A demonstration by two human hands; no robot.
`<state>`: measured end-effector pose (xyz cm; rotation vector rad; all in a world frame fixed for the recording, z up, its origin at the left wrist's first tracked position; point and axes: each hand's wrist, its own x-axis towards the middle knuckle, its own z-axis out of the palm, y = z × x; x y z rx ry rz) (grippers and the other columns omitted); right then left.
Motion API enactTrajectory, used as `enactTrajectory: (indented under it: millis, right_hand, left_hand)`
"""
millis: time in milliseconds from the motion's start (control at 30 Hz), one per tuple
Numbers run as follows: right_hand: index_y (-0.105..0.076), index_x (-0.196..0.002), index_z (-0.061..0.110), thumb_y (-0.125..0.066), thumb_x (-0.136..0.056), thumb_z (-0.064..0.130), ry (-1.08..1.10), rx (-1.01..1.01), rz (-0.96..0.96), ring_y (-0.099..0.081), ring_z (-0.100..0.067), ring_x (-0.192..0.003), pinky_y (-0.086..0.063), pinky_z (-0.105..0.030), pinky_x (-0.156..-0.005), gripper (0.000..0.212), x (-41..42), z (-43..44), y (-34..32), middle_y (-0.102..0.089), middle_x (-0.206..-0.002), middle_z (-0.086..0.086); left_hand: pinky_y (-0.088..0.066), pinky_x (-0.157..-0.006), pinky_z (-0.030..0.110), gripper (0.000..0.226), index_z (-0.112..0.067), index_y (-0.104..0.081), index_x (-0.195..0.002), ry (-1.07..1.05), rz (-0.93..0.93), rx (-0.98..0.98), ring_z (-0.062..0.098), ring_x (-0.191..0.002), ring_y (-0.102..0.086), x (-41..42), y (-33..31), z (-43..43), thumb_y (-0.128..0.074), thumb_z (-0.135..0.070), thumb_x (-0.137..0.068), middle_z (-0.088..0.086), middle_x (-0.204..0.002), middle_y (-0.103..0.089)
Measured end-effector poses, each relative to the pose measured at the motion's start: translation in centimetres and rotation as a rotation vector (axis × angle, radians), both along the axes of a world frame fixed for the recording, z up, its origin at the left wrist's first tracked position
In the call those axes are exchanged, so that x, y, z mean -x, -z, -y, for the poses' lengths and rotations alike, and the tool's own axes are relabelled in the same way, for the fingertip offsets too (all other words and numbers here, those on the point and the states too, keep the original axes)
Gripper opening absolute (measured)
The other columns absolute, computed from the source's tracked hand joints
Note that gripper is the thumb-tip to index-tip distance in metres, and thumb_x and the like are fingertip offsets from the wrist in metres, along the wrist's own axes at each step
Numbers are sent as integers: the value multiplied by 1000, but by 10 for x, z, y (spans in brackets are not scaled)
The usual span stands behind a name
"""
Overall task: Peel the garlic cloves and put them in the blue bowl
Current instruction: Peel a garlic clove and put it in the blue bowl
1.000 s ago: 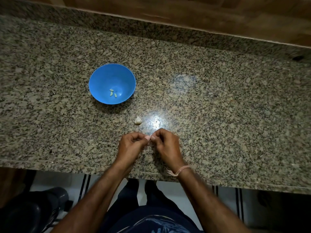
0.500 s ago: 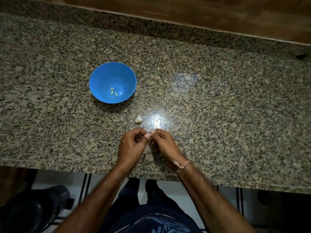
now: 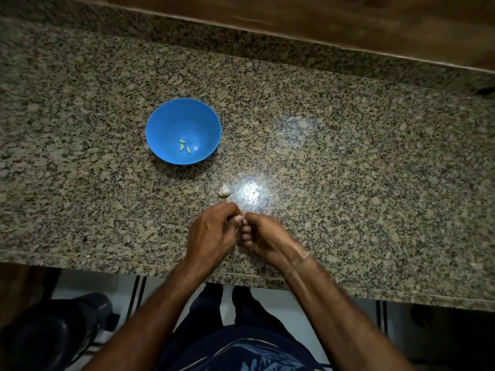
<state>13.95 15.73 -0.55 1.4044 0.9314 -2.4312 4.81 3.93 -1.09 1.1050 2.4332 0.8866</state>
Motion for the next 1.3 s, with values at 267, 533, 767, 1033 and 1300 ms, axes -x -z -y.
enactTrajectory:
  millis: [267,533,767,1033,1300]
  right_hand:
    - [-53,-83,9,-53,-108,26,-269,-1117,-160,-38,-1,-58,-33,-17,-53,31,-3,8,8,-46,-69,8]
    - [-56,-82,14,-49,-109,25,-16,-137,-19,-44,-7,-52,-41,-20,-47,30,7,2,-2,-48,-64,4]
    - [-57,-82,13,-53,-108,28,-213,-860,-75,-44,0,-55,-37,-18,-54,30,3,10,0,-52,-68,6]
    - [-55,-85,16,-54,-108,30,-205,-801,-39,-48,1,-55,-40,-17,-53,27,2,17,-3,-53,-70,6]
    - [-56,-79,15,-56,-106,33,-142,-678,-36,-41,-8,-55,-37,-22,-53,32,-1,10,-2,-49,-65,6]
  left_hand:
    - [-30,-41,19,24,-18,-60,-85,-429,1524,-144,6,-54,-43,13,-1,-8,-50,-14,-106,-4,-69,-52]
    - [-37,-58,16,21,-15,-56,-86,-41,432,-138,5,-66,-49,3,2,-3,-51,-14,-106,-9,-77,-56]
    - [-34,-49,16,23,-14,-55,-88,-352,1220,-156,4,-57,-45,5,-4,-8,-46,-18,-109,-6,-73,-50]
    - [-35,-54,25,23,-12,-57,-91,-348,1105,-196,8,-60,-43,0,7,-4,-48,-23,-108,-5,-71,-50]
    - [-43,-60,15,17,-19,-66,-100,-250,651,-37,5,-71,-61,-3,1,-1,-57,-33,-106,-7,-86,-68]
